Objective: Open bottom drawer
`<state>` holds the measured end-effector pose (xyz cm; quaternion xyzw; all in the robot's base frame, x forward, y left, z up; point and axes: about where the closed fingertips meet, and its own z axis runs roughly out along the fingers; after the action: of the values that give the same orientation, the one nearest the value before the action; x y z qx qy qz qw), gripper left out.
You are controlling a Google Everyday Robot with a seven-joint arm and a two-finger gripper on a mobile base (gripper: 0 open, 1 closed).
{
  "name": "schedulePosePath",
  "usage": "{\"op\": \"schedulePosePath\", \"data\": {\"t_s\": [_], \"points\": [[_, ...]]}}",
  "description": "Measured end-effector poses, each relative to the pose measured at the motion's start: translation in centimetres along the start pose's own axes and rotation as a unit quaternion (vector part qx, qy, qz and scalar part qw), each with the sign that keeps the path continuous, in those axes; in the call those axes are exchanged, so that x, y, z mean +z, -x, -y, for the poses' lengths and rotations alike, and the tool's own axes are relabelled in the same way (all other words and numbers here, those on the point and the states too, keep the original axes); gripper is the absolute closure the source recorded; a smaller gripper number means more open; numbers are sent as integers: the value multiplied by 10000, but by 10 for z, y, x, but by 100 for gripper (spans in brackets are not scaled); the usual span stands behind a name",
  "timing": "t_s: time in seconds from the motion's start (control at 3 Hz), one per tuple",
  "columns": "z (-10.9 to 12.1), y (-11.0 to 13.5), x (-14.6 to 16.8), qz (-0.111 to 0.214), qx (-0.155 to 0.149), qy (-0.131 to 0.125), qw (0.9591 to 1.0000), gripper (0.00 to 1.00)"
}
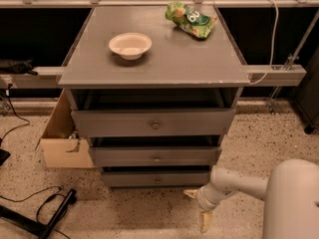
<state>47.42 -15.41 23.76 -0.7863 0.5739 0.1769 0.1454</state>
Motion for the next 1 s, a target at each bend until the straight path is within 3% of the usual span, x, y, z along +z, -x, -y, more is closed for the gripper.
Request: {"op": "schedulePosePath", "data": {"t_s": [0.67, 1.0], "points": [[41, -54, -7, -781, 517, -541, 9941, 0], [60, -70, -6, -867, 633, -884, 9903, 0]]}}
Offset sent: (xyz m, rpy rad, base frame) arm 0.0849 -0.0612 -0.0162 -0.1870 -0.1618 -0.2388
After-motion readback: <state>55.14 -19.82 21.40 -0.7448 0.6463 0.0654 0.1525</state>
